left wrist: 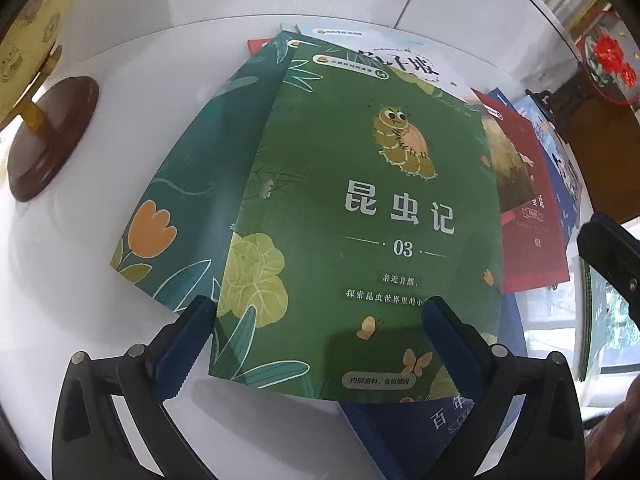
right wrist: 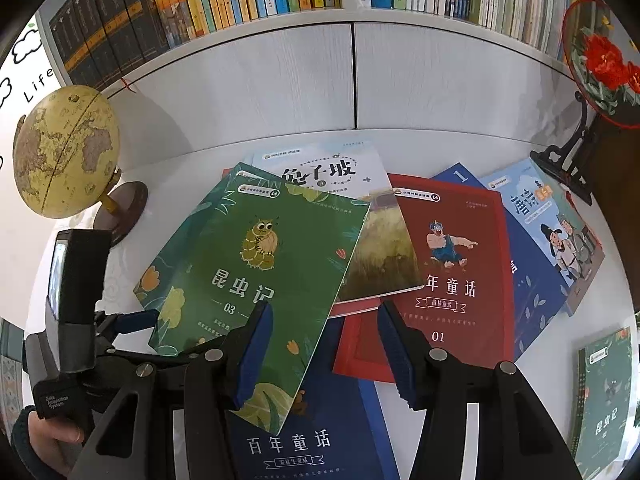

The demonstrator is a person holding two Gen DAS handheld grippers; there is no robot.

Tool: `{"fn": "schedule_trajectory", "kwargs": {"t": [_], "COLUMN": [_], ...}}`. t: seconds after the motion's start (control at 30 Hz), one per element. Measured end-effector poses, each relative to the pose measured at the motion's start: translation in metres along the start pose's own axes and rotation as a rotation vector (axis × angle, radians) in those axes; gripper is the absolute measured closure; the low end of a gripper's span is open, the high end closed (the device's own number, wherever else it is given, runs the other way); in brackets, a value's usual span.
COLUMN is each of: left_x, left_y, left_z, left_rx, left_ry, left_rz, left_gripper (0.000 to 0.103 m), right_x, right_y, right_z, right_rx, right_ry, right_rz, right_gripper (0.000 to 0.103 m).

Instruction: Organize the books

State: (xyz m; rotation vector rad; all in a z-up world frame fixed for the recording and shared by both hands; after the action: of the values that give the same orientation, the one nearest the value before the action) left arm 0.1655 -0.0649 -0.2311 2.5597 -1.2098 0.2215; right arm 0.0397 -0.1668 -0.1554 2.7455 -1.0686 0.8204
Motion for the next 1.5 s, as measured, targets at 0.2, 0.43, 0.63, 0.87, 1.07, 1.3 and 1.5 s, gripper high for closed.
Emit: {"fn": "schedule_trajectory", "kwargs": {"t": [0.2, 0.43, 0.63, 0.87, 1.07, 1.3, 1.5], "left_x": [0.013, 0.043, 0.047, 0.050, 0.046, 0.052, 0.051], "left_y": [-0.021, -0.034, -0.034, -0.022, -0.015, -0.029, -0.024], "left_z": [-0.051, -0.014, -0.007, -0.005, -0.006, -0.005, -0.005], "left_rx": [-0.089, -0.214, -0.280, -0.354, -0.314, -0.430, -0.407], "left_ry": [0.135, 0.028, 0.032, 0.042, 0.064, 0.046, 0.050], "left_rz": [0.020, 0.091, 0.094, 0.112, 0.160, 0.060, 0.069], "left_gripper": [0.001, 0.003, 0.008, 0.011, 0.011, 0.014, 0.014], "right_x": [-0.006, -0.032, -0.034, -0.036, -0.036, -0.024, -0.016], "right_y": [0.002, 0.025, 0.023, 0.014, 0.007, -0.016, -0.028], "right_z": [0.003, 0.036, 0.054, 0.067, 0.064, 0.029, 0.030], "right_rx": [0.034, 0.153, 0.231, 0.266, 0.292, 0.224, 0.195], "right_ry": [-0.007, -0.106, -0.112, -0.134, -0.130, -0.014, -0.008], "right_rz": [0.016, 0.207, 0.261, 0.269, 0.250, 0.103, 0.017], "right_gripper": [0.050, 0.050, 0.050, 0.051, 0.066, 0.070, 0.070]}}
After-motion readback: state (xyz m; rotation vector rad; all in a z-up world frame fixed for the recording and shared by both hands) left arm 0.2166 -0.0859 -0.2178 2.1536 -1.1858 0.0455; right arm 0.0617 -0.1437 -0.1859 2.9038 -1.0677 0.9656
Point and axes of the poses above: each gripper's, at about its wrist camera, not at the fingertips, and z roughly the way its jaws point, y to its right, x to its top, the point moved 2 cm from there along z, roughly the way its jaws point
